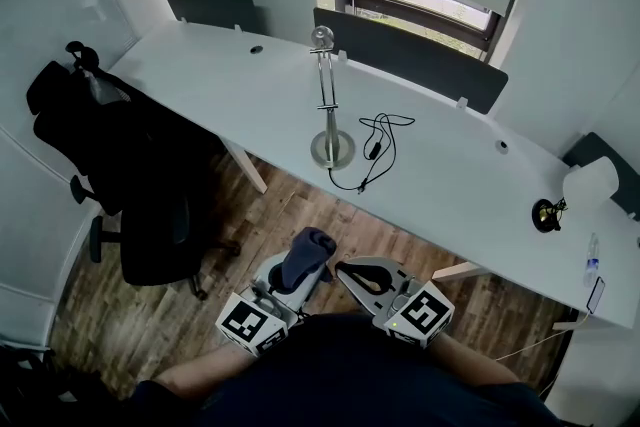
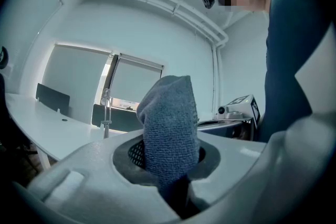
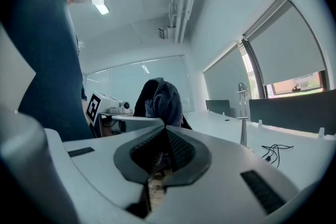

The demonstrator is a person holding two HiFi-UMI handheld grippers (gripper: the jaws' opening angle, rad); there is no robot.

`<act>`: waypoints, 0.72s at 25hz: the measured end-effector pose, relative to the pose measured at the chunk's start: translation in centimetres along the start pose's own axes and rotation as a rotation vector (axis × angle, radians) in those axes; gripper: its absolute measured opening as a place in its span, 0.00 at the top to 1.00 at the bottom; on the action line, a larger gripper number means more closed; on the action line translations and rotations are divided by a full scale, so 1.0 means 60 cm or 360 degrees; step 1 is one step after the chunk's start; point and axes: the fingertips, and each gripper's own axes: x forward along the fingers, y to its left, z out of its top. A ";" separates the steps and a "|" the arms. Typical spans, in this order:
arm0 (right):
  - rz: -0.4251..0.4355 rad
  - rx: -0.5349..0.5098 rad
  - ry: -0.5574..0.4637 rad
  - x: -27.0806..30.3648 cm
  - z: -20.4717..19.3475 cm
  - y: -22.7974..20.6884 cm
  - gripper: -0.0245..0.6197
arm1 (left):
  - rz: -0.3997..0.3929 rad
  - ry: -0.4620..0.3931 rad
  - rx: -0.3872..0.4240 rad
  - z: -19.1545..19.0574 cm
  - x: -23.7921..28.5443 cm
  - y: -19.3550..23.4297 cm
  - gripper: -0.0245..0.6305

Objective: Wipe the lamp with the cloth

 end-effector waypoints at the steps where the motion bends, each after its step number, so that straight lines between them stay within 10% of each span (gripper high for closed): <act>1: 0.0009 0.0008 -0.0013 0.000 0.000 -0.008 0.94 | 0.0013 -0.0005 -0.0004 -0.002 0.008 0.002 0.84; 18: -0.0024 -0.0010 -0.0043 0.104 0.015 -0.193 0.94 | 0.0027 -0.0036 -0.0045 -0.004 0.127 0.186 0.84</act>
